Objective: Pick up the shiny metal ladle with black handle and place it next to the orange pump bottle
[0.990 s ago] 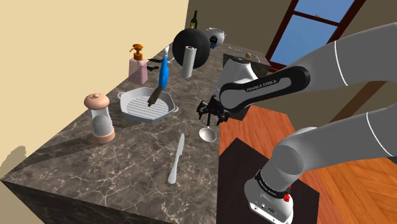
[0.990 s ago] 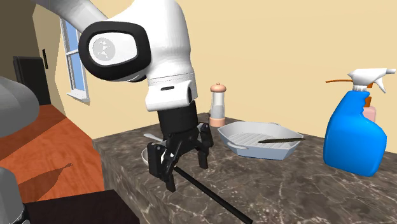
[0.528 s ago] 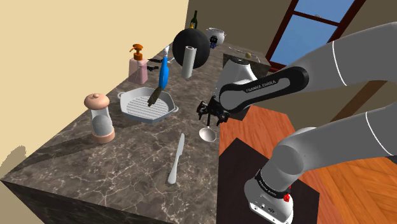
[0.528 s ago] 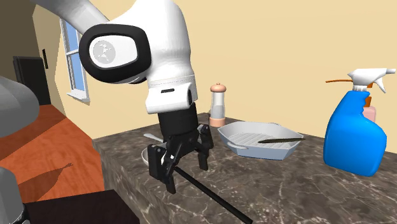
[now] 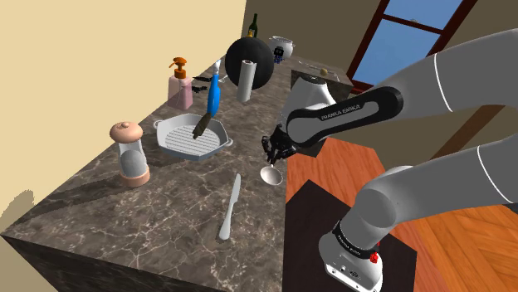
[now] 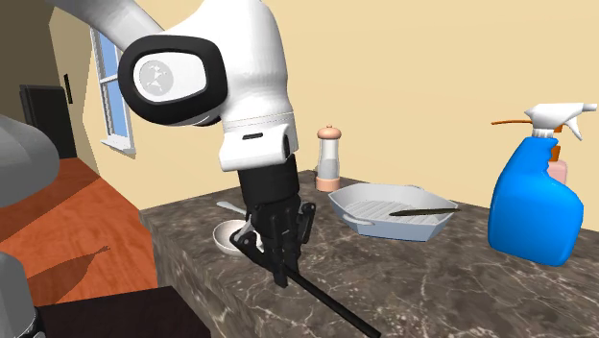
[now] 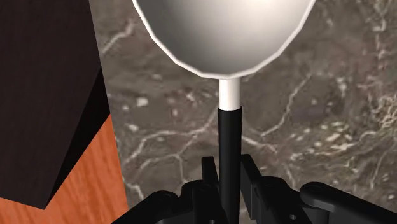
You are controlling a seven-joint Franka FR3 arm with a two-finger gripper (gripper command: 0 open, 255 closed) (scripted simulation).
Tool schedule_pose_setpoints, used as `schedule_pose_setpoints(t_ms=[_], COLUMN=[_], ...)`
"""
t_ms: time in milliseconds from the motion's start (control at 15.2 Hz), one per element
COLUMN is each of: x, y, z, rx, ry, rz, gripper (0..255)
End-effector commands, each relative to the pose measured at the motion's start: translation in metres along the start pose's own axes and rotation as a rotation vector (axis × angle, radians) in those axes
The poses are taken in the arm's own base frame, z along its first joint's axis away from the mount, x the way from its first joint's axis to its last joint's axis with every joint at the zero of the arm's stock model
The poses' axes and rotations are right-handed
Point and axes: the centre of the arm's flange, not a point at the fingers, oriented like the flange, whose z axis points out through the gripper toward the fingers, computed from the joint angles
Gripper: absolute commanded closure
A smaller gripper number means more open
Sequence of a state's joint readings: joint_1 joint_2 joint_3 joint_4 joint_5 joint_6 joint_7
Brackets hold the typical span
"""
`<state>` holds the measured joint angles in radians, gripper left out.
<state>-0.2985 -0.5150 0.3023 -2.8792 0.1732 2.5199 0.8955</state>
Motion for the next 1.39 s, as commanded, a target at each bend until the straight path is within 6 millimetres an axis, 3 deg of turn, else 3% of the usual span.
schedule_pose_setpoints(t_ms=[0, 1320], x=[-0.001, 0.01], y=[0.0, -0.011], z=[0.002, -0.098], rx=[-0.002, -0.002], ry=[-0.003, -0.003], rz=[-0.002, -0.003], gripper=[255, 255])
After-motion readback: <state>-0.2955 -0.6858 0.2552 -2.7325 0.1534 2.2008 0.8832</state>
